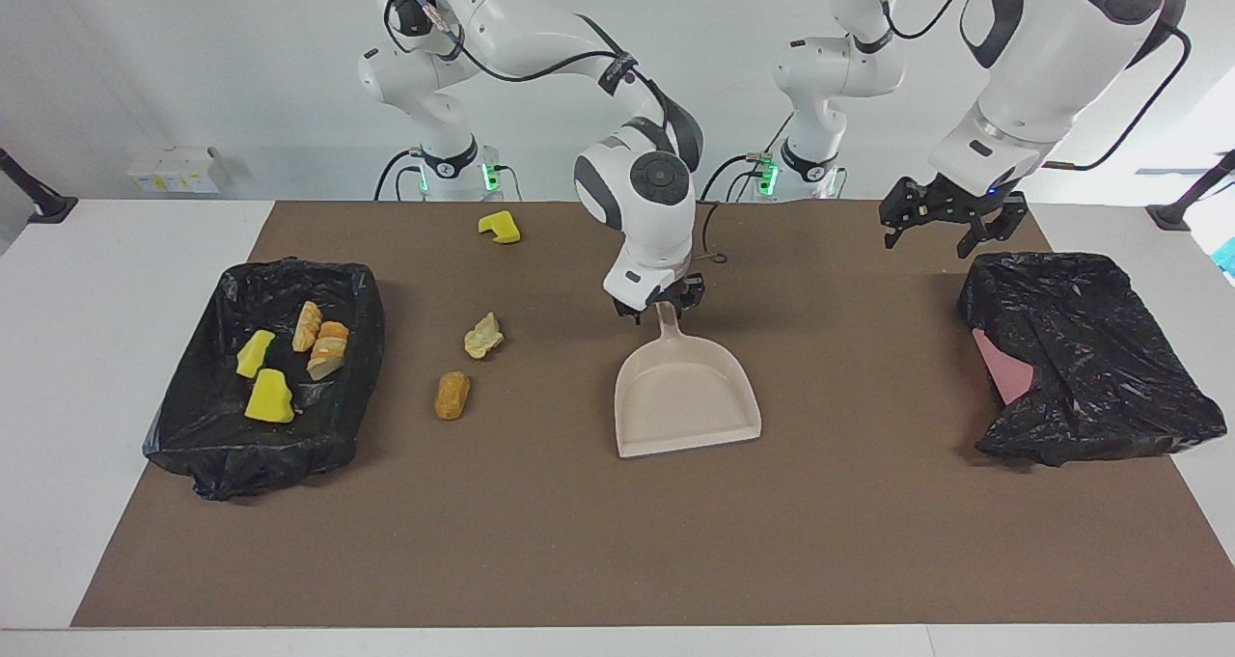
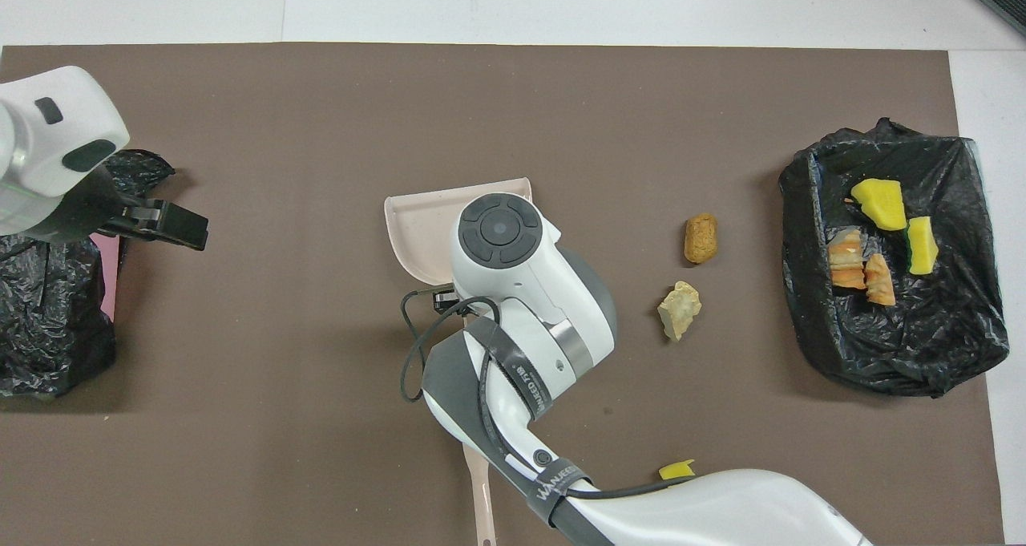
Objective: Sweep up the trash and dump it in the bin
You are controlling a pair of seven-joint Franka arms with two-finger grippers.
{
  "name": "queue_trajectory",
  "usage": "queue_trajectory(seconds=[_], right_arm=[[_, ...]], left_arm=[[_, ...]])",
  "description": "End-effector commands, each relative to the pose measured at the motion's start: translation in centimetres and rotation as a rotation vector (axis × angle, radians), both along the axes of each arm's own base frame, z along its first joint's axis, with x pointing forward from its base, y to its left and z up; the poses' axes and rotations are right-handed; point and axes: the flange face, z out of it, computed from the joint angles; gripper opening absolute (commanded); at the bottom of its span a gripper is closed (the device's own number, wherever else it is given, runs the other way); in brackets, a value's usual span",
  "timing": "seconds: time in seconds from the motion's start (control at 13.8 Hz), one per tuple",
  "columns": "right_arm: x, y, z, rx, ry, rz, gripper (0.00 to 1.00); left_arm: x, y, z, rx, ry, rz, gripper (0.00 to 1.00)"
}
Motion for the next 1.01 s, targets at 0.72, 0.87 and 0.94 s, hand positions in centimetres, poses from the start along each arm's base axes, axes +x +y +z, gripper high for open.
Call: queue_trajectory(seconds=[0.72, 0.87, 0.94], right_arm=[[-19.4, -0.1, 2.7, 0.011, 0.028, 0.093, 1.00], [-22.7, 1.4, 1.3, -0.004, 0.059, 0.109, 1.00], [-23.8, 1.5, 0.3, -0.015, 0.063, 0.100, 1.00]], left_arm=[[0.8, -19.2, -12.8, -0.019, -0.042, 0.125, 1.00], [-1.4, -21.8, -16.5, -0.011, -0.027, 0.129, 1.00], [-2.9, -23.2, -18.6, -0.007, -0.022, 0.142, 1.00]])
